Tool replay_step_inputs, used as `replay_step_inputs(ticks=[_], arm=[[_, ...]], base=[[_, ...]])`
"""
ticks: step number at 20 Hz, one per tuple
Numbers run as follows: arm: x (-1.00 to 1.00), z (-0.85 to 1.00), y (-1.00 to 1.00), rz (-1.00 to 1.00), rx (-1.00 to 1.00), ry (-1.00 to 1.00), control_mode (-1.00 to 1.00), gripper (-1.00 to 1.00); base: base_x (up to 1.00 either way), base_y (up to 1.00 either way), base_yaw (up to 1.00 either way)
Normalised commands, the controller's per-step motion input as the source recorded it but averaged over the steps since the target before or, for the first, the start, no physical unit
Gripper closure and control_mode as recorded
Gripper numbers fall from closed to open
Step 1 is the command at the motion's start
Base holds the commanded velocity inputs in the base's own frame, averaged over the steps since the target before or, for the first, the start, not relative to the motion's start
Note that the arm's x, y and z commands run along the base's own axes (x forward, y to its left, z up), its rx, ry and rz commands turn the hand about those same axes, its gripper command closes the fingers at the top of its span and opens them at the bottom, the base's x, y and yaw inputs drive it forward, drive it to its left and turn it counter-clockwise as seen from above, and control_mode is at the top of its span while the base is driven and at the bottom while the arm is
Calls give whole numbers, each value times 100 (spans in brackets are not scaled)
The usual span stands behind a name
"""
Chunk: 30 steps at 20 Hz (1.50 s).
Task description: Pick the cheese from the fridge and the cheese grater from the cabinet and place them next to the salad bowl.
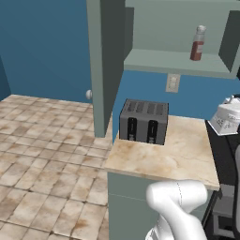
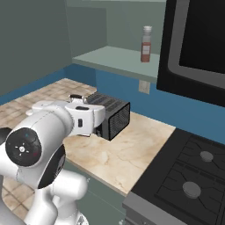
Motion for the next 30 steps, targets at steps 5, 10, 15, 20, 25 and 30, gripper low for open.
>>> replay_step_inputs(ticks=[5,10,15,20,25,30], arm=[[-1,-9,0,0,0,0,-100,100],[0,0,0,0,0,0,-100,100],[0,0,0,0,0,0,-100,100],[0,0,0,0,0,0,-100,100],[-2,0,0,0,0,0,100,100],[0,0,0,0,0,0,100,100]], base=[[0,0,0],[0,0,0],[0,0,0],[0,0,0],[-19,-11,-4],[-63,-18,-28]])
